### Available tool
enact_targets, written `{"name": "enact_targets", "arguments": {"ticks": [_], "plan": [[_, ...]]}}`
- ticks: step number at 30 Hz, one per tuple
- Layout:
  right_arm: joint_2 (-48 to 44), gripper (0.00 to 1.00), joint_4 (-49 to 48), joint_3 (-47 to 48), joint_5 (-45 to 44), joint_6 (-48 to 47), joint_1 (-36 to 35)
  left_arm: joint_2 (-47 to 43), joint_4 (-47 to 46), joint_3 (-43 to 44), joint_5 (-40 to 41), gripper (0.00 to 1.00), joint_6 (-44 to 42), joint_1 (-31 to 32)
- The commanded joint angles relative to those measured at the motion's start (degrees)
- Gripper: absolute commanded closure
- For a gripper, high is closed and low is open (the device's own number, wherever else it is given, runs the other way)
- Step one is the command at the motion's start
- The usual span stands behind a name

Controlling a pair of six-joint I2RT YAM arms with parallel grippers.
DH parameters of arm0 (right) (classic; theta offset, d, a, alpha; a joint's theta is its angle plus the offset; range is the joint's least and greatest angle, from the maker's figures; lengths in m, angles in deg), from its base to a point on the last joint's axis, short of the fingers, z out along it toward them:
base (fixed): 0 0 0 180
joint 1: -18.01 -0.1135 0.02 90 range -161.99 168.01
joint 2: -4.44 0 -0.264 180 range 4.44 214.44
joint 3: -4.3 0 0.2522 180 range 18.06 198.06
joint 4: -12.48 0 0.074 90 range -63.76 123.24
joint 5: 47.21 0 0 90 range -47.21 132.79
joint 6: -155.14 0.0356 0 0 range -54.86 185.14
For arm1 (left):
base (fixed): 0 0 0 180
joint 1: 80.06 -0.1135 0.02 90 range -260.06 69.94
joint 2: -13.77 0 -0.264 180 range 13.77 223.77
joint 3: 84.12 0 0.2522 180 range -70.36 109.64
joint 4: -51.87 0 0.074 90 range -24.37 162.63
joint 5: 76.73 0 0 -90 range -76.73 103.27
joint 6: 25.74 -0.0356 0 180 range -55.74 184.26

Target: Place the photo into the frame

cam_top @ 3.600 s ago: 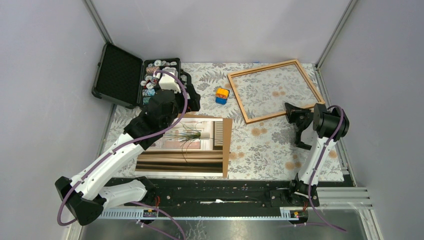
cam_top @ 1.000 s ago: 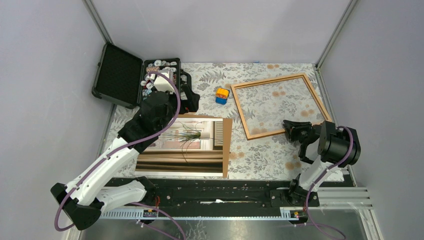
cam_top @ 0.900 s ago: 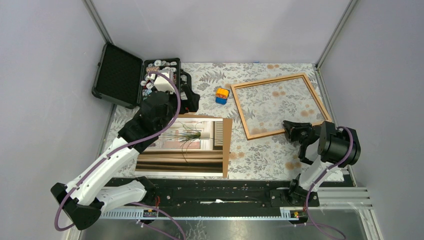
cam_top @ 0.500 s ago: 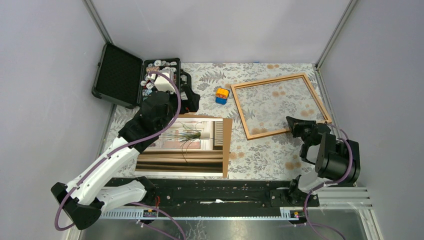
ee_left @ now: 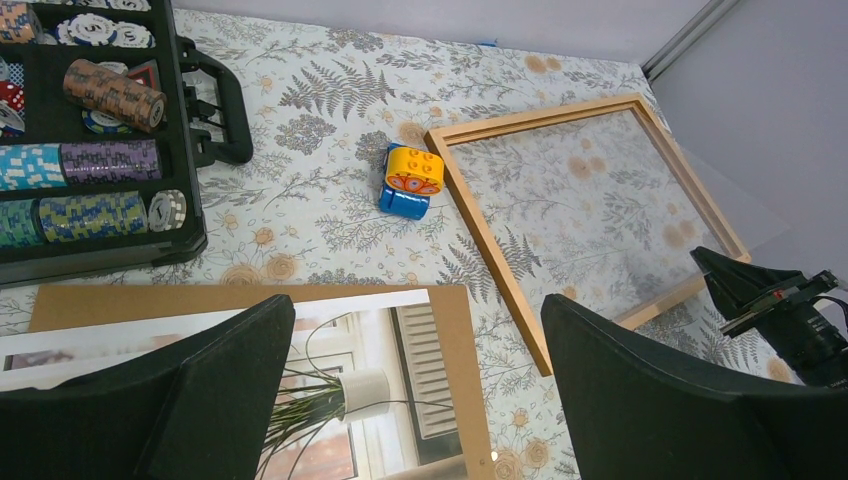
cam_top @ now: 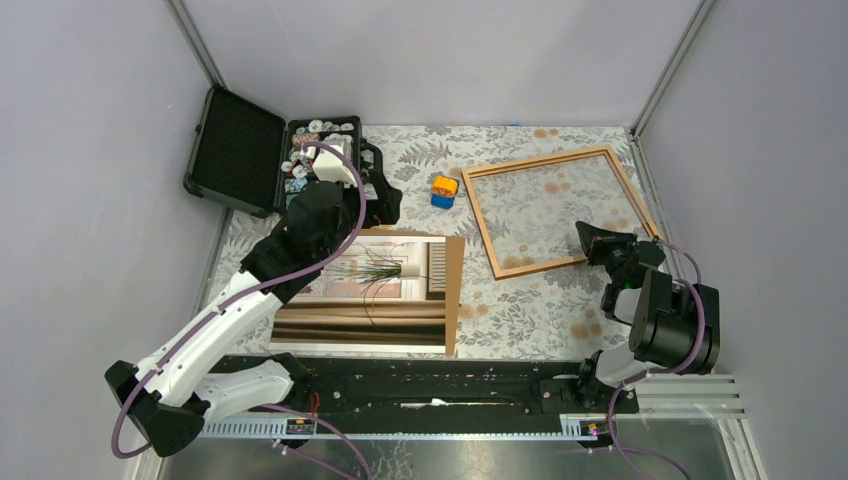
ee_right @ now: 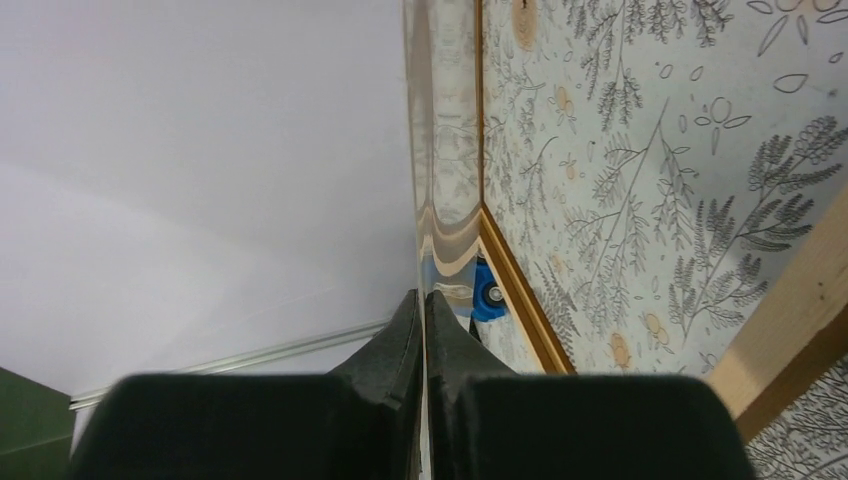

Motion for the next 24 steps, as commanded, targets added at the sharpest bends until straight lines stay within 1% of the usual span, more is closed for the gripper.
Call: {"name": "enact_targets", "arguments": {"ticks": [1, 3, 8, 11, 13, 17, 24], "plan": [[1.3, 1.00, -9.0, 1.7, 0.5, 5.0, -0.1, -0.3, -2.3, 0.2, -0.3, 0.01, 0.4, -0.3], [0.0, 1.00, -6.9, 2.7, 0.3, 4.3, -0.1, -0.4, -2.3, 0.2, -0.2, 0.01, 0.3, -0.3], [-5.3, 1.00, 4.0, 5.7, -1.6, -0.7, -0.1, -0.9, -2.3, 0.2, 0.0, 0.01, 0.3, -0.3], [-6.4, 1.00, 6.7, 6.6, -2.2, -2.3, -0.1, -1.0, -2.3, 0.2, -0.1, 0.01, 0.3, -0.3], [-6.1, 1.00, 6.9, 6.8, -2.3, -2.6, -0.1, -1.0, -2.3, 0.2, -0.2, 0.01, 0.3, -0.3], [-4.3, 1.00, 4.4, 6.5, -1.5, -1.8, -0.1, -1.1, -2.3, 0.2, -0.2, 0.01, 0.3, -0.3], [-4.3, 1.00, 5.7, 7.8, -2.2, -3.5, -0.2, -1.2, -2.3, 0.2, -0.4, 0.01, 0.3, -0.4]]}}
